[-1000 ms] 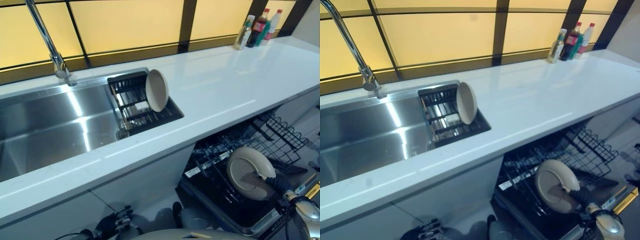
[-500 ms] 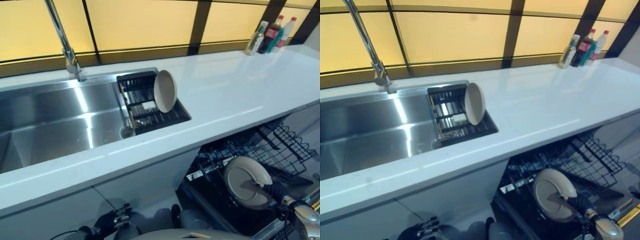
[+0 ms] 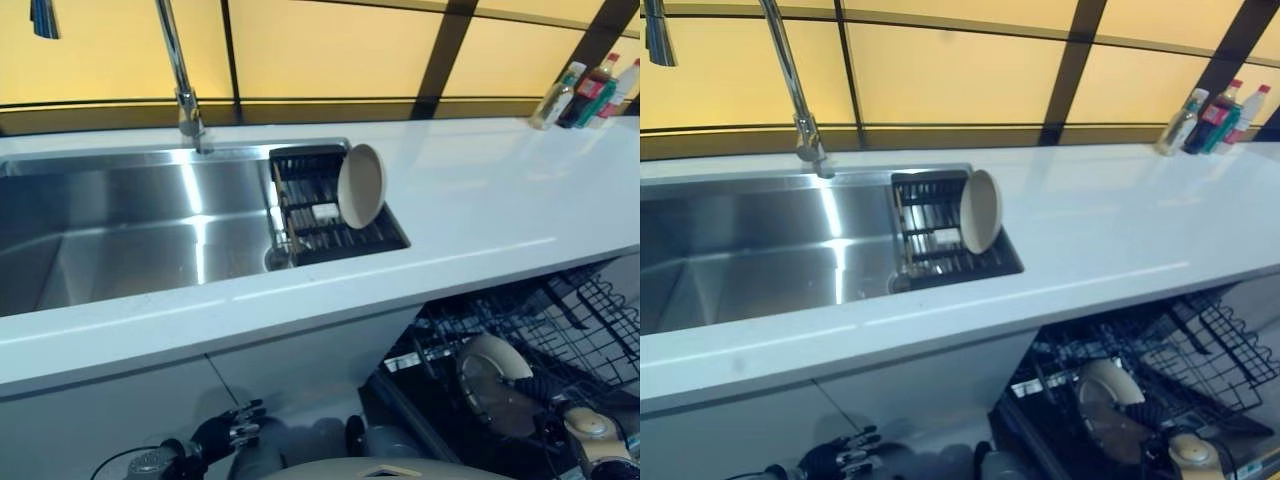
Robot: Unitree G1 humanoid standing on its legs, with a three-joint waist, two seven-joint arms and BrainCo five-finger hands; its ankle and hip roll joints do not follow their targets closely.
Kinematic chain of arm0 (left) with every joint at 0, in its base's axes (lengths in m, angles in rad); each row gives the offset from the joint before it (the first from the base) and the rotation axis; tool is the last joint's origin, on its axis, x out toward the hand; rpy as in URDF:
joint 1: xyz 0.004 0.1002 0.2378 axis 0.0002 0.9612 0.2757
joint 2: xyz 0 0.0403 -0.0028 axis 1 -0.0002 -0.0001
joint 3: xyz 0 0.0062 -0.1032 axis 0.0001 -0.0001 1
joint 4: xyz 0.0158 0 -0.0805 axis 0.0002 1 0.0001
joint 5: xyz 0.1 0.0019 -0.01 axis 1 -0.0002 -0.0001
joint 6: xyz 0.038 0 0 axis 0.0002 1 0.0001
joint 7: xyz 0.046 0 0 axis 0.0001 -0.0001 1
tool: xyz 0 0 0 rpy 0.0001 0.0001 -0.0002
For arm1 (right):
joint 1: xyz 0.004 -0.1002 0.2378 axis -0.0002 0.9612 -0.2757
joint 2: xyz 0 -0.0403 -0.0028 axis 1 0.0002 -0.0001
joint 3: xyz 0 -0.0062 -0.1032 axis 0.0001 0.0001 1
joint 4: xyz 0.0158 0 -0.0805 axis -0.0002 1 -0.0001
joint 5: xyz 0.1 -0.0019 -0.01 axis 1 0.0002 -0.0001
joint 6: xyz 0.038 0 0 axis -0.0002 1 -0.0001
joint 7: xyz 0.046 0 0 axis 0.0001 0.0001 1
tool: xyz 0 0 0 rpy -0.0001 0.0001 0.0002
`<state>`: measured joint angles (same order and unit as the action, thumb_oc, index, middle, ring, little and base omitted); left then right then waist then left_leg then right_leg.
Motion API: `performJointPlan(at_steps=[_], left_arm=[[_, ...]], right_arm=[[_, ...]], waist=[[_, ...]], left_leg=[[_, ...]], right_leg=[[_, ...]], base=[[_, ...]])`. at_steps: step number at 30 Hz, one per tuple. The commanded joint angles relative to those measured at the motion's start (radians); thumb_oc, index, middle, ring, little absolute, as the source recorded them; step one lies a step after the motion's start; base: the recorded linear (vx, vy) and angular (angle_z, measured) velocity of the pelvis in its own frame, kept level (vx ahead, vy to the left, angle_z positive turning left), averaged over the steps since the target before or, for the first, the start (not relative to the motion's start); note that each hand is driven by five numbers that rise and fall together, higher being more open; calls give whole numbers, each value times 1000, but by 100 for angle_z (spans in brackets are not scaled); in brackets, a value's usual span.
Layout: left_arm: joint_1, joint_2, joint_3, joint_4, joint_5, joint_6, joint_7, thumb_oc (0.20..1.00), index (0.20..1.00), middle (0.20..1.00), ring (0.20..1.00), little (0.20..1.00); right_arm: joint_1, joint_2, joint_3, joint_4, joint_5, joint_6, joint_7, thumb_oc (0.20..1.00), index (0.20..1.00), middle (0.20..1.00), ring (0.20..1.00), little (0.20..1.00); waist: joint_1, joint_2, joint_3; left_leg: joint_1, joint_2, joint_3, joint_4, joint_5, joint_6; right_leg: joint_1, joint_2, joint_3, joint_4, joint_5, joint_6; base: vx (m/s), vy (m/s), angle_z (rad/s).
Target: Pick up plates and place into dishwasher.
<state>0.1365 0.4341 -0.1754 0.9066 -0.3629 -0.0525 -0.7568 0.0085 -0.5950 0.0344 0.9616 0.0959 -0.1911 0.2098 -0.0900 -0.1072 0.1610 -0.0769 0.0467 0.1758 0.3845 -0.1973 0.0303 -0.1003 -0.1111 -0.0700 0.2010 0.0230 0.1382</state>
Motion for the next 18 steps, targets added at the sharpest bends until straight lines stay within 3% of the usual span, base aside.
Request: performJointPlan(at_steps=[1,9,18], left_arm=[[62,30,-55,-42,74,26,-36,1000,1000,1000,1000,1000],[65,33,-44,-56,73,36,-34,1000,1000,1000,1000,1000],[71,25,-27,-78,46,34,-34,1000,1000,1000,1000,1000]], right_arm=[[-63,-32,0,35,-68,7,-93,1000,1000,1000,1000,1000],[-41,-28,-18,4,-72,37,-133,1000,1000,1000,1000,1000],[-11,-46,-94,-38,12,-6,-154,1000,1000,1000,1000,1000]], waist=[[12,16,16],[6,12,16],[-14,9,-6]], left_leg=[[85,7,6,-65,-56,40],[89,9,13,-63,-57,43],[113,6,29,-92,-57,44]], right_leg=[[-92,-61,37,9,131,96],[-88,-59,42,7,140,97],[-79,-50,56,-8,148,97]], base=[[3,1,4],[0,0,1],[0,0,0]])
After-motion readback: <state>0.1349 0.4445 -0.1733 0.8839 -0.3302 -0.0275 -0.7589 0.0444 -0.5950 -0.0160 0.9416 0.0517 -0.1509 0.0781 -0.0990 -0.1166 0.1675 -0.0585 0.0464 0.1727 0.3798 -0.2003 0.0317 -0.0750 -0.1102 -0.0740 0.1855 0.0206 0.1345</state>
